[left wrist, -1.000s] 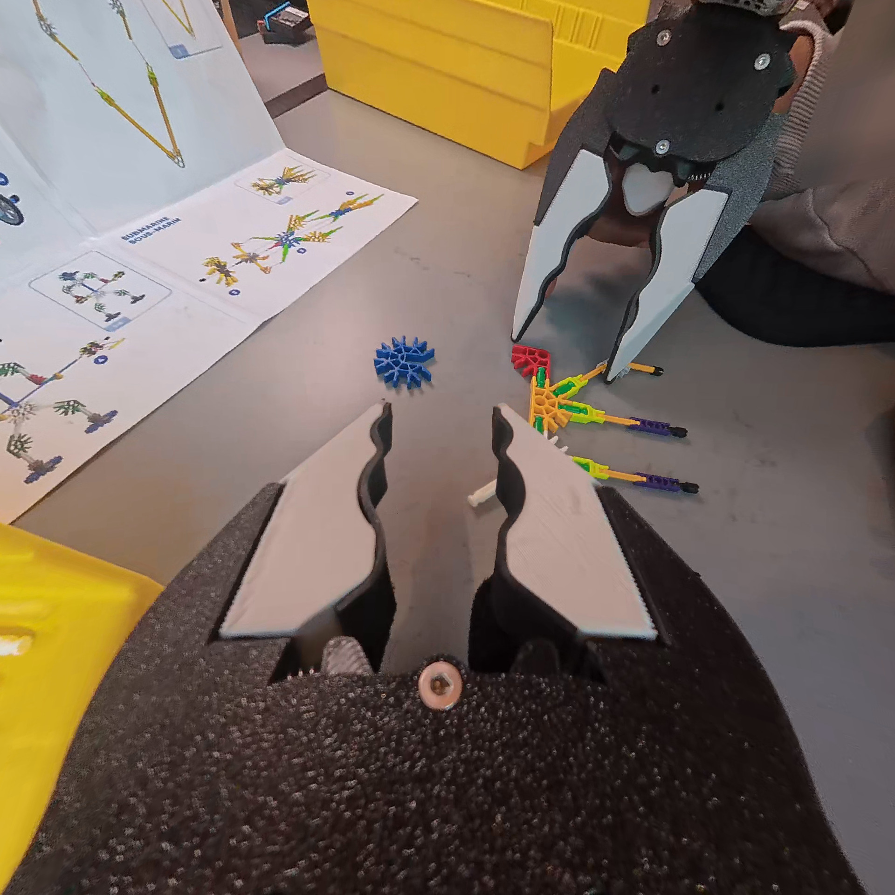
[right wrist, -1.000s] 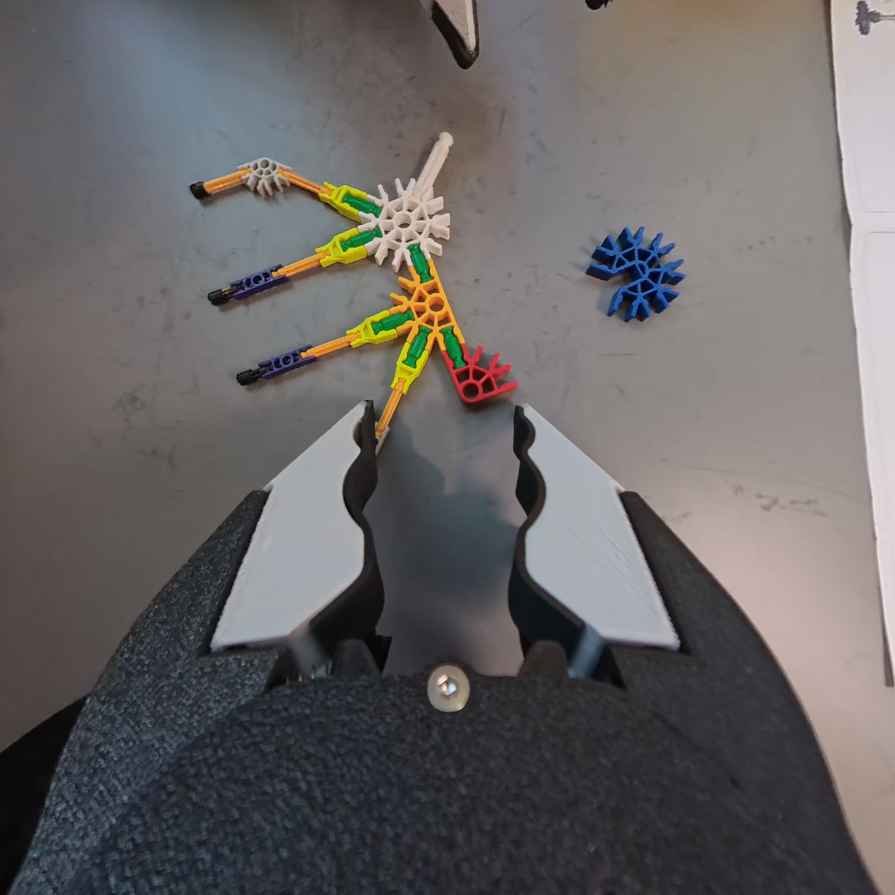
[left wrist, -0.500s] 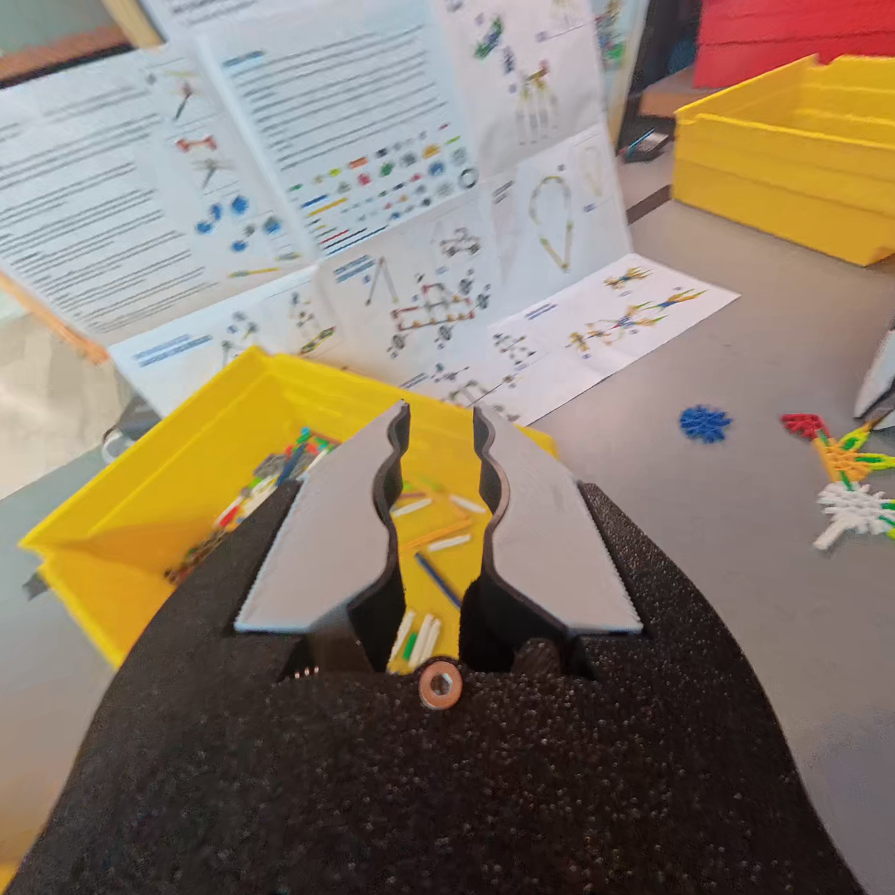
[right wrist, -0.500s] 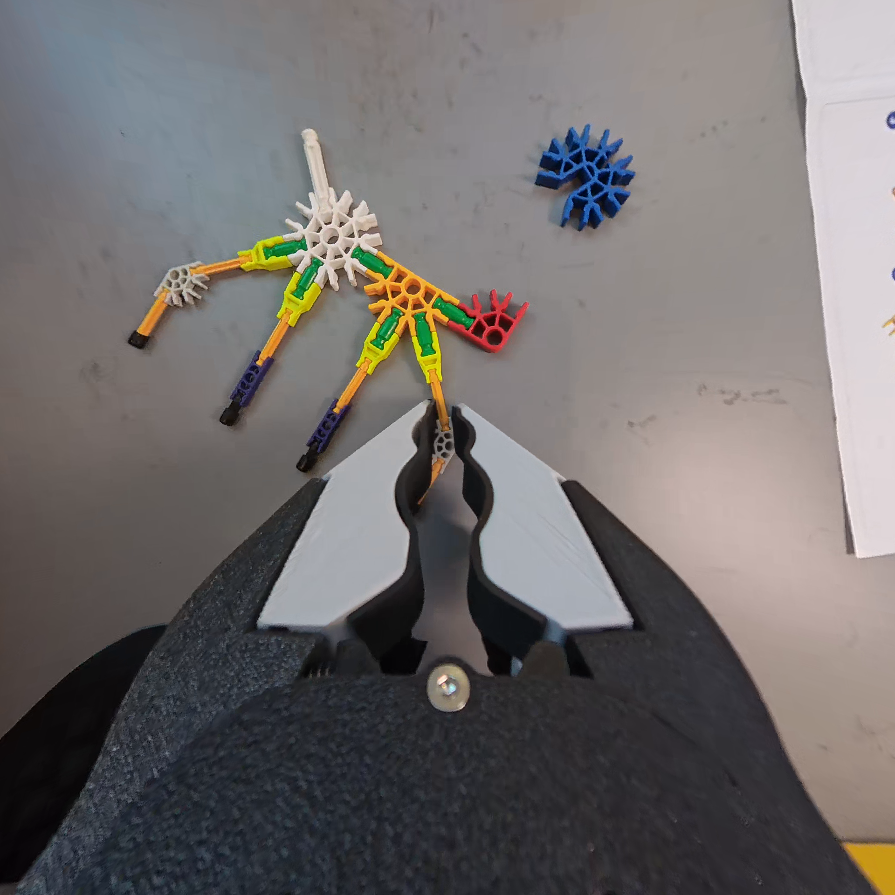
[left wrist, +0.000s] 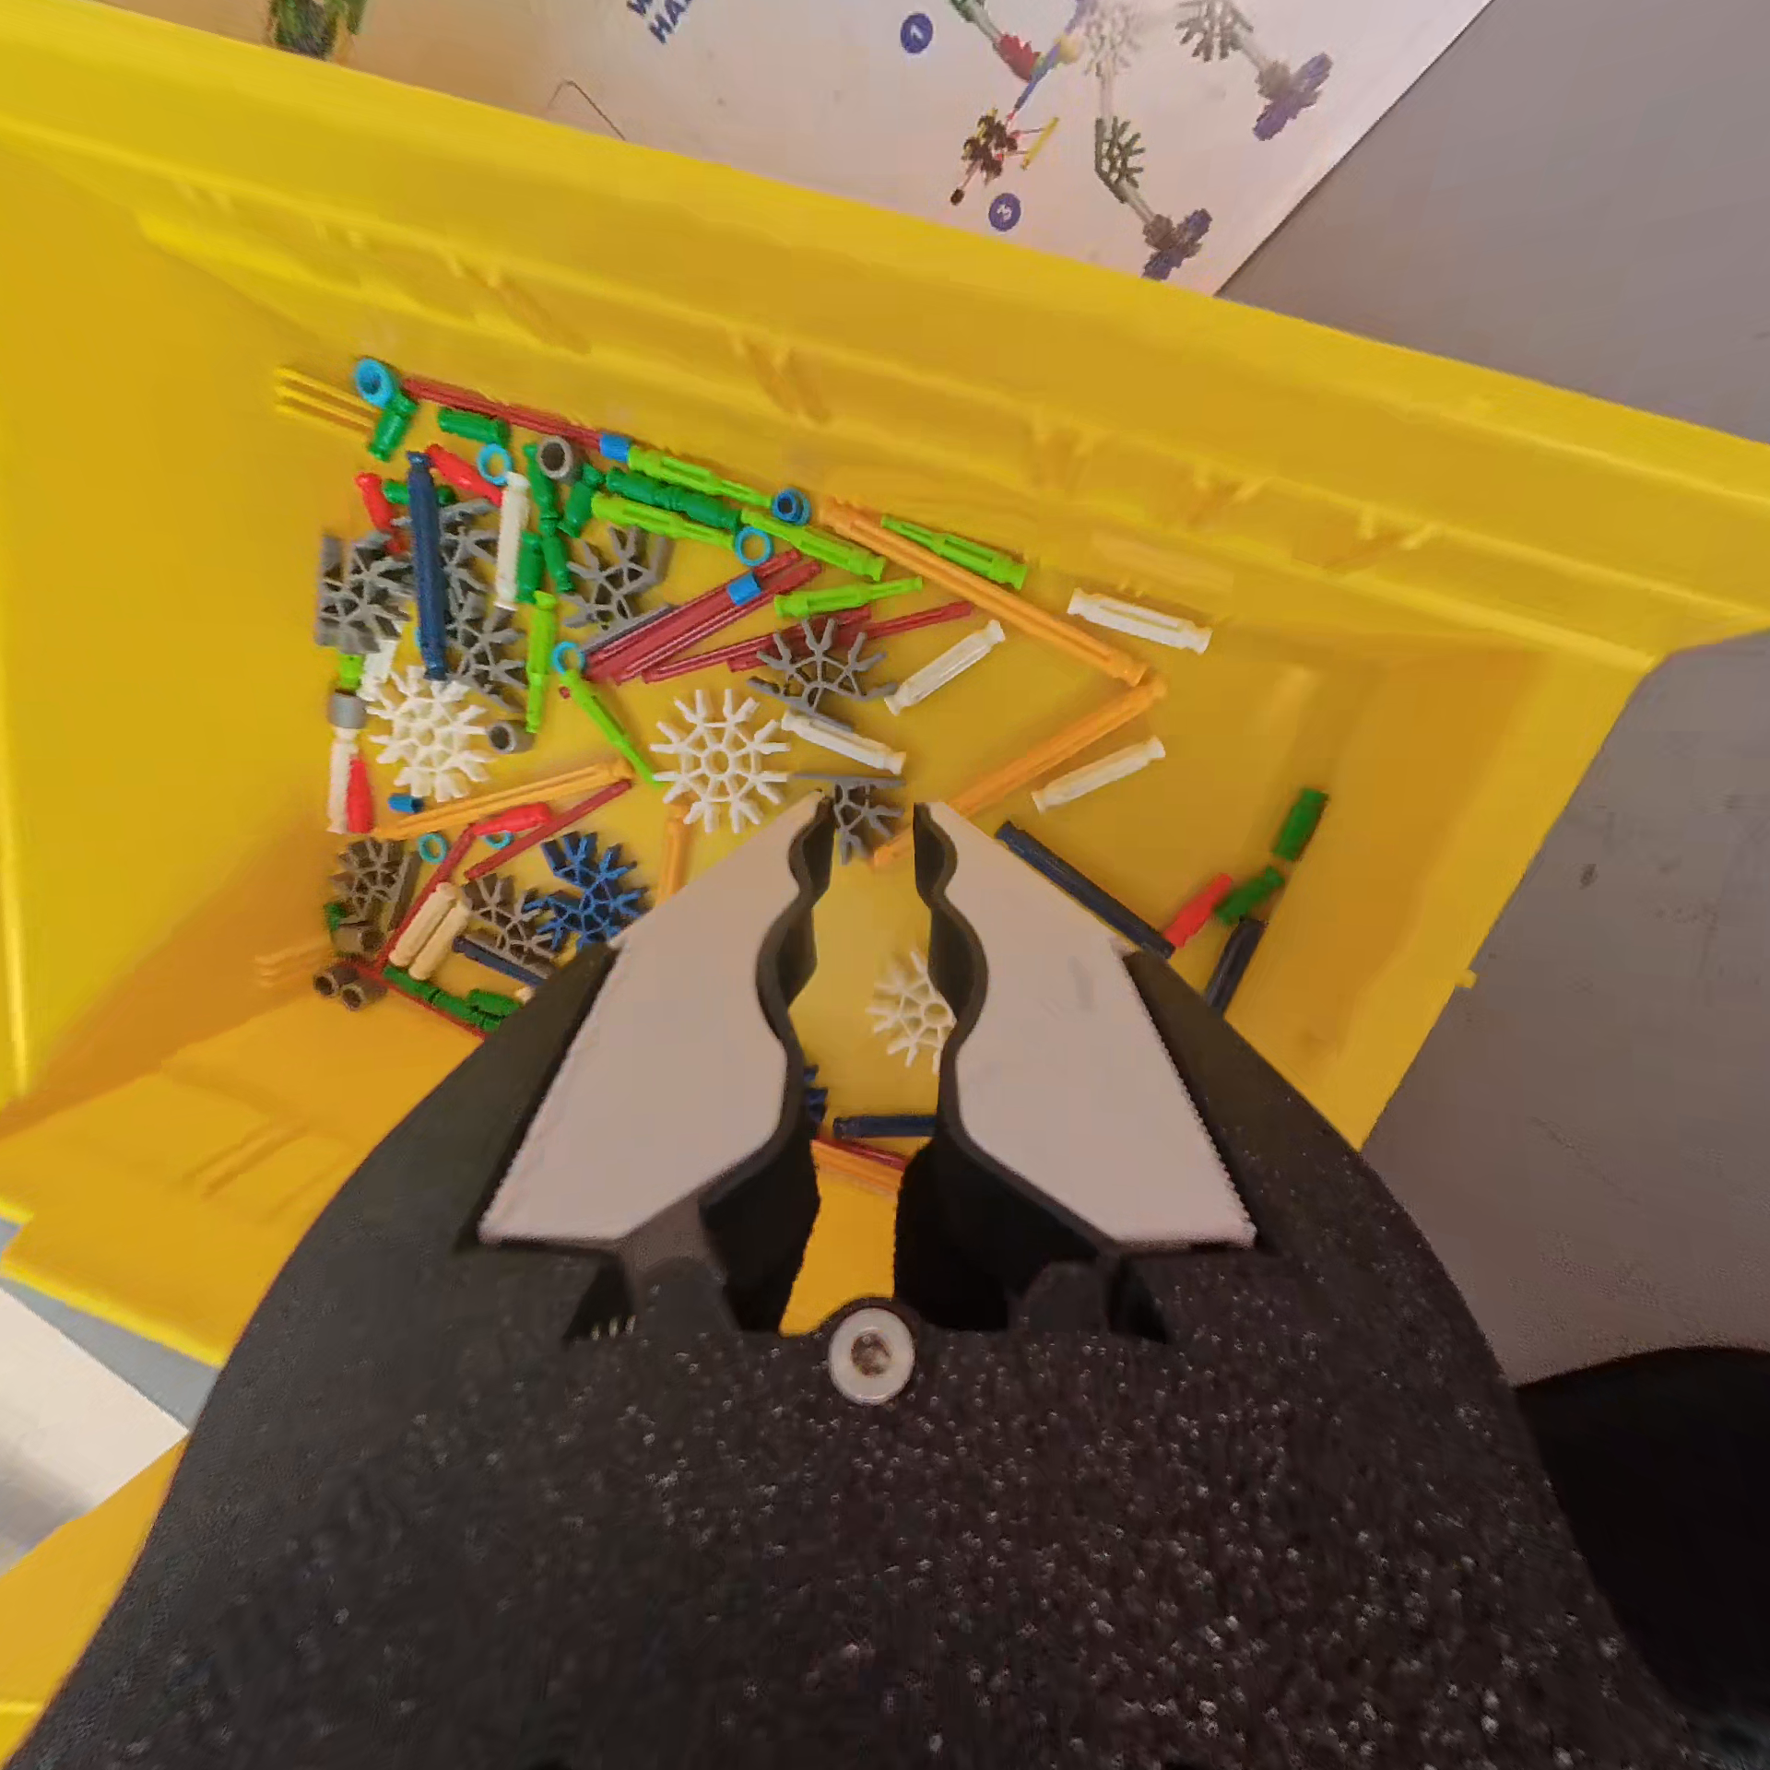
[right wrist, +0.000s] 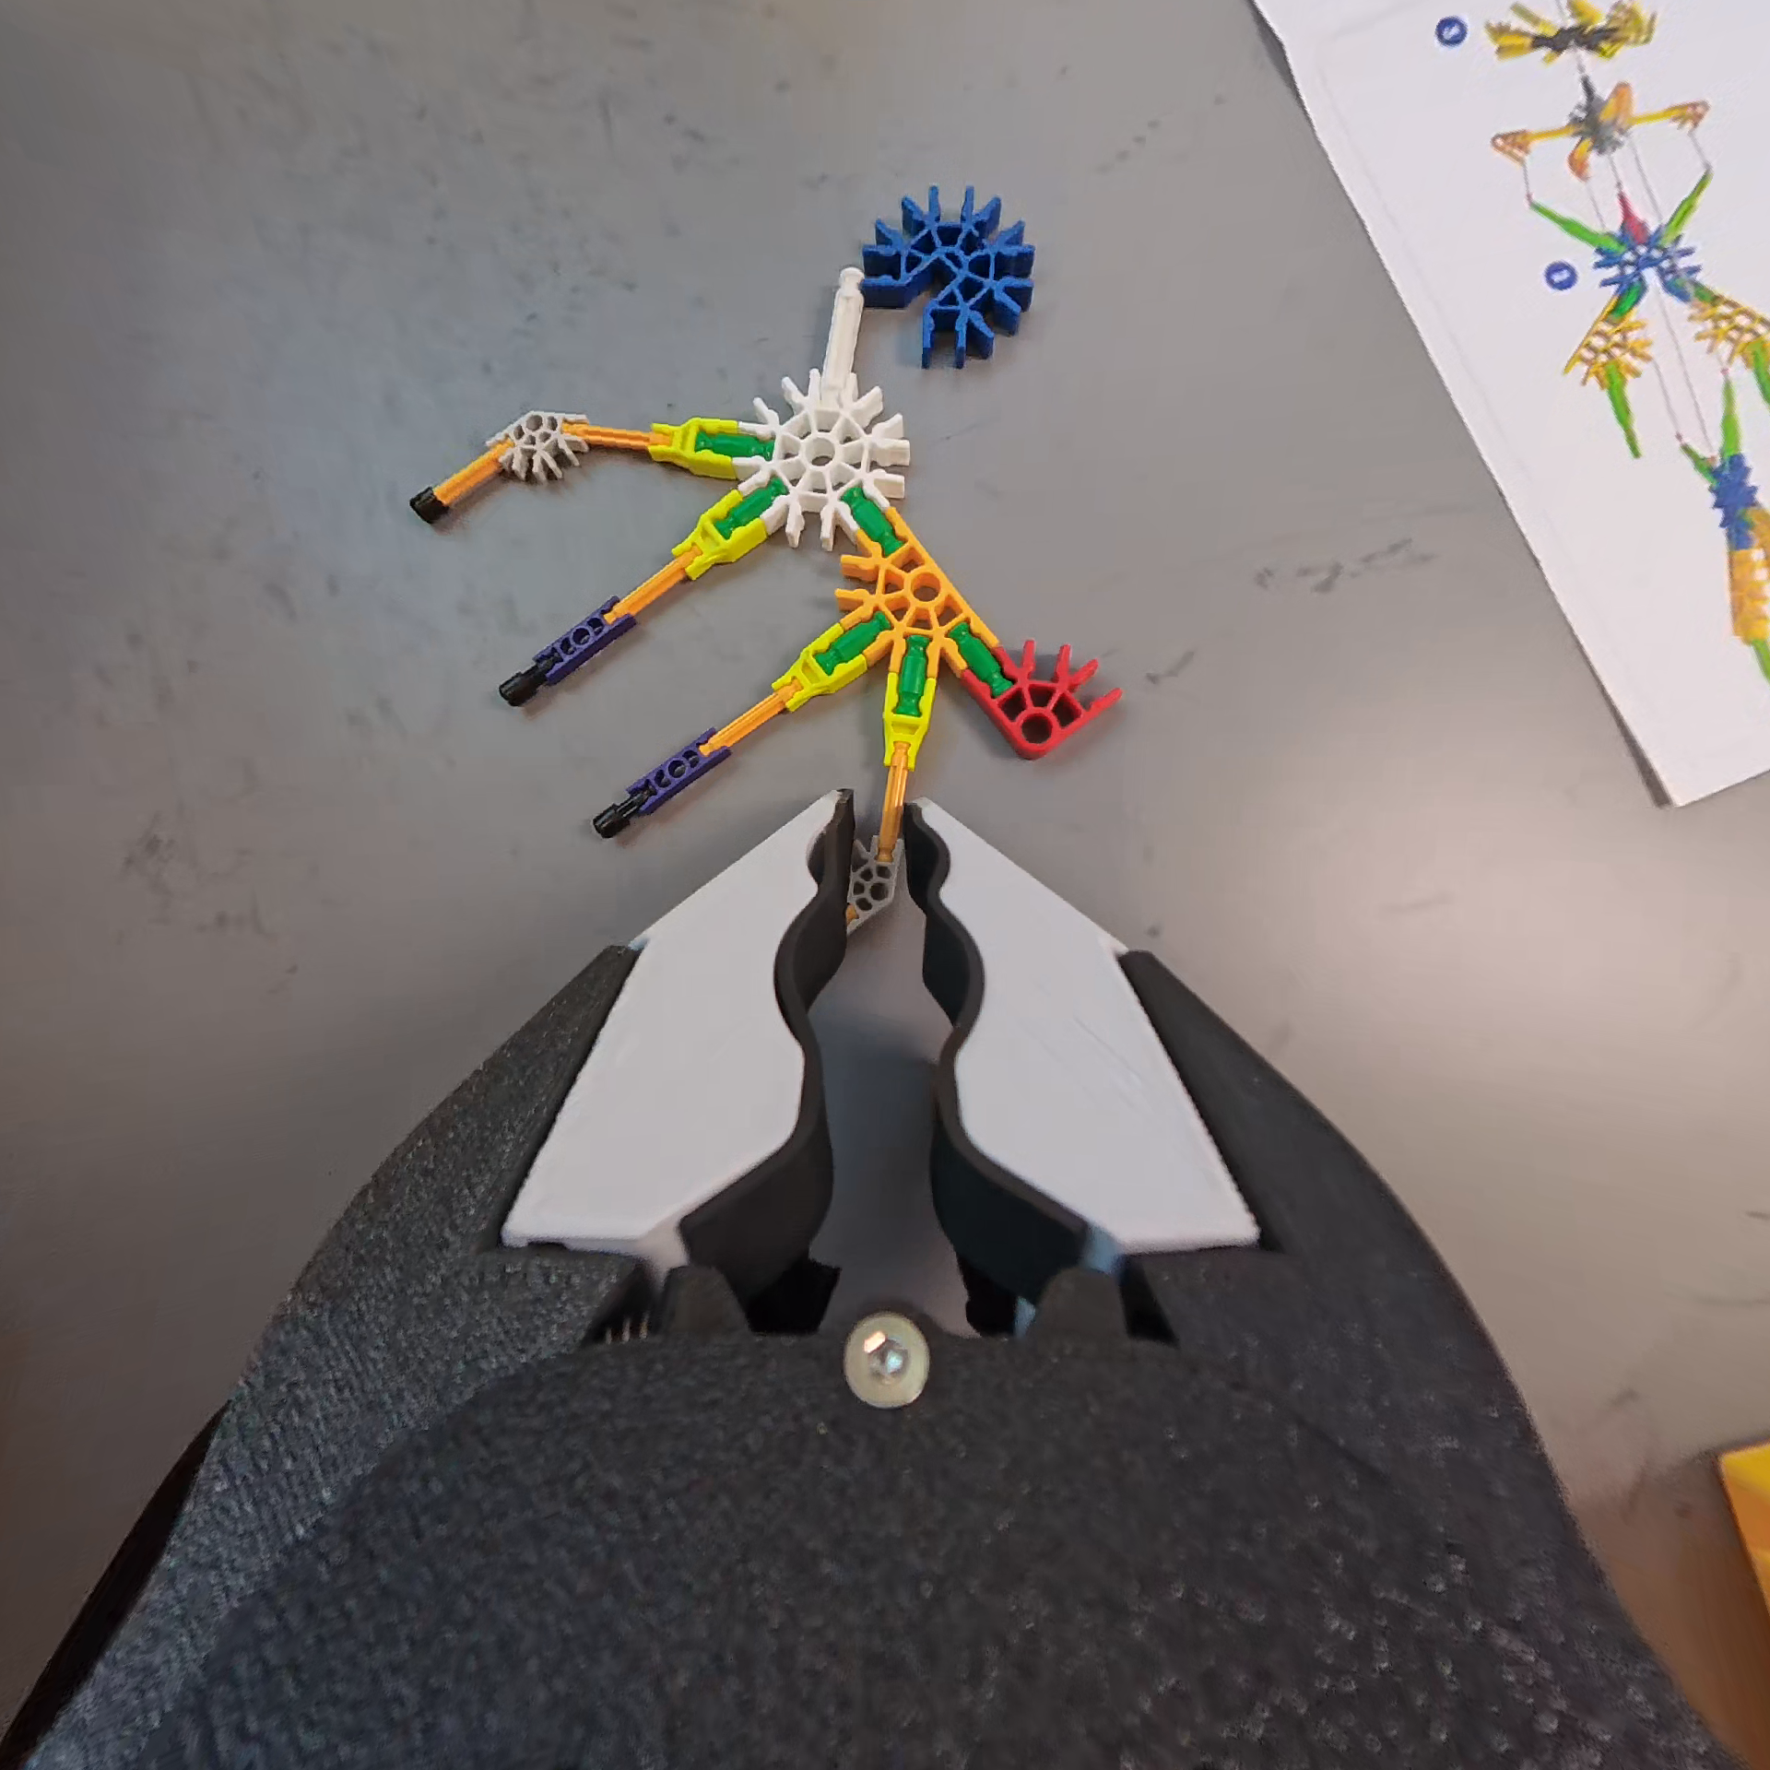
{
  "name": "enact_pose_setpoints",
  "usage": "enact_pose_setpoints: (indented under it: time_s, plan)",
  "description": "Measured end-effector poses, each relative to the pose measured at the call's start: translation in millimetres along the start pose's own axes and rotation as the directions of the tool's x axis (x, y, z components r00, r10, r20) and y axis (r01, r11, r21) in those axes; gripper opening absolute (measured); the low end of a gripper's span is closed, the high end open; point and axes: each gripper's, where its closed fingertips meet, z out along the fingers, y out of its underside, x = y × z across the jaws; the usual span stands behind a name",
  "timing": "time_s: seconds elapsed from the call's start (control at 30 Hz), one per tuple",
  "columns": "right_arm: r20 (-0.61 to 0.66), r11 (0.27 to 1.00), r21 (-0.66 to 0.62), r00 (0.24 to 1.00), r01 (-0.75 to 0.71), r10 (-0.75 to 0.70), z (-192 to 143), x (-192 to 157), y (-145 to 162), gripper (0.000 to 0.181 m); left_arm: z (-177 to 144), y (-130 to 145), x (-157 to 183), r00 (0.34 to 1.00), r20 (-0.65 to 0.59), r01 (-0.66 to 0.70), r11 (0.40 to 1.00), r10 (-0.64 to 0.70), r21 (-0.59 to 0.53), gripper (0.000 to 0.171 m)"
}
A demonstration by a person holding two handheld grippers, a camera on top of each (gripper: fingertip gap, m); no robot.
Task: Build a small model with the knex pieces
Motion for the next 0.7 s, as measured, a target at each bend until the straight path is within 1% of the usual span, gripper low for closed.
enact_pose_setpoints:
  time_s: [0.13,0.23,0.37,0.5,0.57,0.63,0.7]
  plan:
    - [-0.006,0.996,0.085,0.999,0.033,-0.032,-7.4,1.4,-8.4,0.013,22.8,-0.4,-2.9,0.997,-0.021,0.074,0.995,-0.076,-0.061,0.016]
    - [-0.033,0.995,0.096,0.999,0.021,-0.018,-10.9,10.0,-6.9,0.013,29.0,0.6,-3.8,0.99,-0.041,0.13,0.988,-0.134,-0.079,0.017]
    - [-0.038,0.996,0.083,0.999,0.033,-0.03,-9.7,10.9,-1.8,0.013,35.0,6.9,-3.4,0.988,-0.045,0.141,0.983,-0.147,-0.116,0.018]
    - [-0.044,0.996,0.072,0.998,0.045,-0.042,-9.1,10.5,0.6,0.013,38.3,12.0,-7.6,0.989,-0.023,0.138,0.978,-0.143,-0.154,0.017]
    - [-0.042,0.996,0.074,0.998,0.046,-0.043,-9.0,10.1,0.6,0.013,38.9,11.7,-7.1,0.988,-0.037,0.142,0.977,-0.149,-0.161,0.014]
    - [-0.044,0.996,0.071,0.998,0.046,-0.043,-8.4,10.5,1.4,0.013,38.8,11.5,-7.5,0.989,-0.039,0.138,0.977,-0.146,-0.162,0.015]
    - [-0.047,0.997,0.066,0.998,0.046,-0.043,-7.7,11.5,3.0,0.013,36.8,12.6,-11.1,0.991,-0.017,0.125,0.978,-0.13,-0.169,0.015]
